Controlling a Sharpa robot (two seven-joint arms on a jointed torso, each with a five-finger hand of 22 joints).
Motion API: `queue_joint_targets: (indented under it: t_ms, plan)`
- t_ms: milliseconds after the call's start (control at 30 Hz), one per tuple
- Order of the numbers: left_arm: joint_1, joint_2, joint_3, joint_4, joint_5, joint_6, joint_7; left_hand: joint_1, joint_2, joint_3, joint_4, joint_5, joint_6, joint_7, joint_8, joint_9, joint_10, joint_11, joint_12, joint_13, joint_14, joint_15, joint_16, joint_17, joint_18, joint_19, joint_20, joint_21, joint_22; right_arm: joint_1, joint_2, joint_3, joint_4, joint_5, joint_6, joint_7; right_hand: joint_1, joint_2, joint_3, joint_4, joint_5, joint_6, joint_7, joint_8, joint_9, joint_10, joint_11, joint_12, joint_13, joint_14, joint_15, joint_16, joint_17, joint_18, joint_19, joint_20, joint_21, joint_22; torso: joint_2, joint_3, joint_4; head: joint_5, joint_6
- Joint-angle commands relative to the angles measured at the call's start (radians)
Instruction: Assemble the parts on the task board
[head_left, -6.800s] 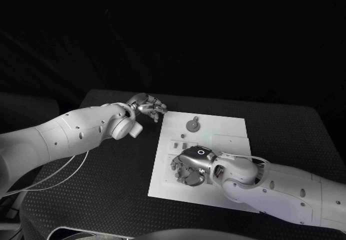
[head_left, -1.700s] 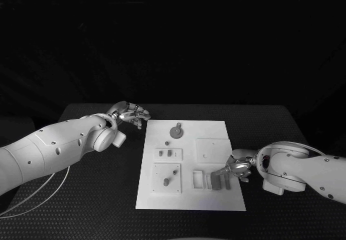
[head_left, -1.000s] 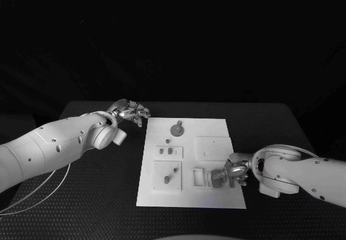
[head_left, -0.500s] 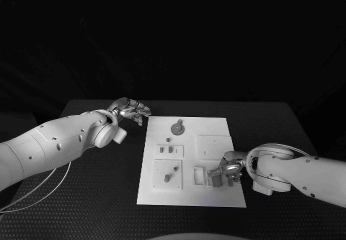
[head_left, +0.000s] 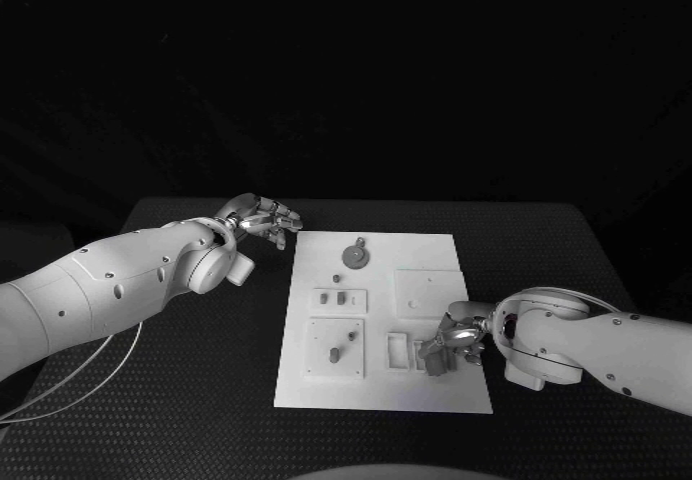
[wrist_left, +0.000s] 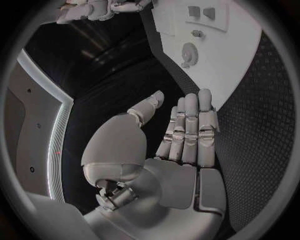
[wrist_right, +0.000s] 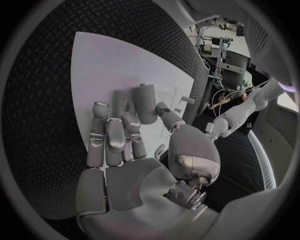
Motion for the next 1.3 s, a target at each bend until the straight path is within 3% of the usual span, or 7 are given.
queue_joint_targets:
  t_ms: [33,200,467,767,1067,1300]
  plan:
    - [0.001,0.0,0.001,0.002,0.007,0.01,0.005,-0.01,0.0,-0.001,0.006,-0.004,0.005,0.002,0.0,0.001,-0.004,-0.001,0.001,-0.001,-0.006,0.002,-0.006,0.002,0.046,0.003,-0.006,-0.005,0.002,-0.009,-0.004,-0.007,0.007,-0.004,-0.006,0.006,0.11,0.109,0.039,-0.048,0.005,0.012,0.001,0.011,0.002,0.012,-0.002,0.009,-0.001,0.004,-0.007,0.005,0.004,0.014,-0.004,0.003,0.004,0.021,0.0,0.0001,0.0002,0.0,0.0]
    - [0.001,0.0,0.001,0.002,0.007,0.012,0.003,-0.01,0.0,-0.001,0.007,-0.004,0.006,0.002,0.0,0.001,-0.005,0.0,0.001,-0.002,-0.006,0.002,-0.006,0.002,0.046,0.003,-0.006,-0.005,0.002,-0.004,-0.024,-0.006,0.032,0.03,-0.021,0.02,0.098,0.115,0.022,-0.045,0.005,0.025,-0.003,0.014,0.003,0.025,-0.005,0.02,0.001,0.01,-0.009,0.007,0.007,0.014,-0.003,0.006,0.007,0.02,-0.001,-0.0007,-0.0003,0.001,0.0]
    - [0.001,0.002,0.001,0.001,0.007,0.014,0.001,-0.01,0.0,-0.001,0.007,-0.004,0.006,0.002,0.001,0.001,-0.009,0.0,0.0,-0.002,-0.005,0.002,-0.006,0.003,0.046,0.003,-0.006,-0.006,0.002,0.029,-0.036,0.003,0.057,0.097,-0.034,0.031,0.074,0.117,0.011,-0.04,0.006,0.037,-0.006,0.015,0.001,0.04,-0.009,0.034,0.004,0.019,-0.012,0.011,0.013,0.014,0.002,0.006,0.008,0.019,0.0,-0.0005,0.0002,0.002,0.002]
    - [0.001,0.002,0.001,0.001,0.007,0.016,-0.002,-0.01,0.0,-0.001,0.007,-0.004,0.006,0.002,0.001,0.001,-0.012,0.001,0.0,-0.003,-0.005,0.003,-0.007,0.003,0.046,0.004,-0.005,-0.006,0.003,0.036,-0.026,0.011,0.059,0.125,-0.063,0.036,0.064,0.114,0.01,-0.038,0.006,0.044,-0.008,0.015,0.0,0.048,-0.011,0.043,0.007,0.023,-0.013,0.012,0.016,0.014,0.005,0.005,0.008,0.018,0.0,-0.0004,0.0009,0.005,0.003]
    - [0.002,0.003,0.001,0.002,0.007,0.02,-0.004,-0.011,0.0,-0.001,0.008,-0.004,0.006,0.002,0.001,0.001,-0.014,0.002,0.0,-0.004,-0.005,0.003,-0.007,0.004,0.046,0.004,-0.005,-0.007,0.003,0.036,0.033,0.008,0.013,0.15,-0.018,-0.016,0.047,0.105,0.008,-0.032,0.006,0.046,-0.009,0.012,-0.002,0.048,-0.012,0.041,0.004,0.022,-0.015,0.012,0.011,0.014,0.006,0.004,0.007,0.018,-0.001,-0.0028,0.0019,0.005,0.0]
    - [0.002,0.005,0.001,0.002,0.007,0.022,-0.004,-0.017,0.002,-0.003,0.015,-0.004,0.006,0.002,0.0,0.001,-0.016,0.002,0.001,-0.004,-0.005,0.004,-0.008,0.005,0.046,0.004,-0.004,-0.008,0.004,0.031,0.07,-0.002,-0.005,0.153,-0.031,-0.026,0.035,0.104,0.008,-0.027,0.006,0.048,-0.01,0.01,-0.004,0.049,-0.012,0.044,0.004,0.024,-0.015,0.013,0.014,0.014,0.006,0.004,0.006,0.018,0.001,-0.0004,0.0035,0.005,-0.003]
